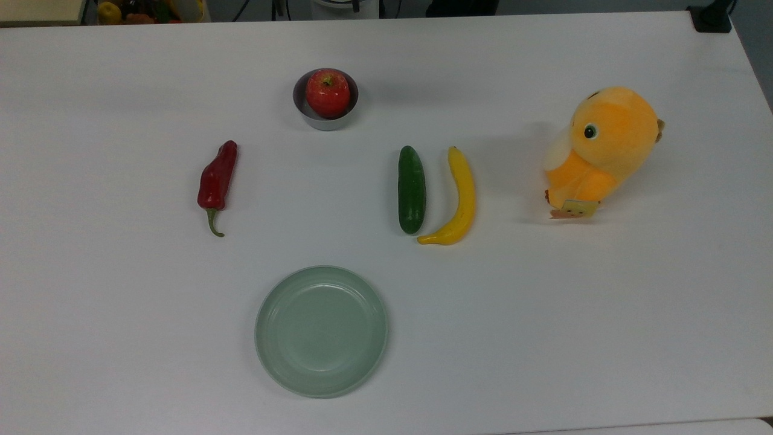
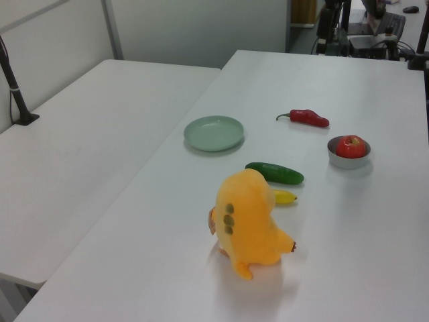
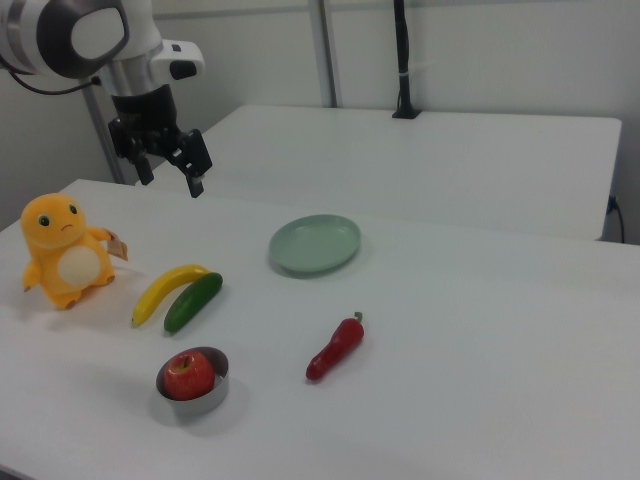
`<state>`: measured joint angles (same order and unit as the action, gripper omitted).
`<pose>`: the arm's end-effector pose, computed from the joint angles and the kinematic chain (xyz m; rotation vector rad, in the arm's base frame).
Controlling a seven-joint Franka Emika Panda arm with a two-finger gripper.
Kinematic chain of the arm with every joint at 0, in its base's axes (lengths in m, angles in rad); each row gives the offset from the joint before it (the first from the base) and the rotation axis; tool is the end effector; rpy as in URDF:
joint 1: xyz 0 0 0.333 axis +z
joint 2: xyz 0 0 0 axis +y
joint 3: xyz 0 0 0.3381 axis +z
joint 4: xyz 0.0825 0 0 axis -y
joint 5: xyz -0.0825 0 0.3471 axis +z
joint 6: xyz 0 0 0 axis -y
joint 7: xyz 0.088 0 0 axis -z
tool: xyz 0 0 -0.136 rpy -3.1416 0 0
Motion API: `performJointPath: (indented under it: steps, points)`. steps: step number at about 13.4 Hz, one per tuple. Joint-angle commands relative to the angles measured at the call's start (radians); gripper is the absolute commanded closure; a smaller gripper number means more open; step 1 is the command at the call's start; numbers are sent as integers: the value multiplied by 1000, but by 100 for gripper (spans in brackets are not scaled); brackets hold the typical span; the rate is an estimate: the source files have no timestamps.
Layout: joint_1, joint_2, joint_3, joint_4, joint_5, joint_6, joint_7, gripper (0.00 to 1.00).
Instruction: Put the red apple in the bowl
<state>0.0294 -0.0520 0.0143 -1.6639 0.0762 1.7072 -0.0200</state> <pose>0.5147 0.0321 0.6164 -3.0607 -0.0872 -0.1446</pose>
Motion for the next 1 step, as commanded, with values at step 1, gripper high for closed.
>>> performJointPath:
  steps: [1]
  points:
    - [9, 7, -7, 16, 4, 9, 9, 0]
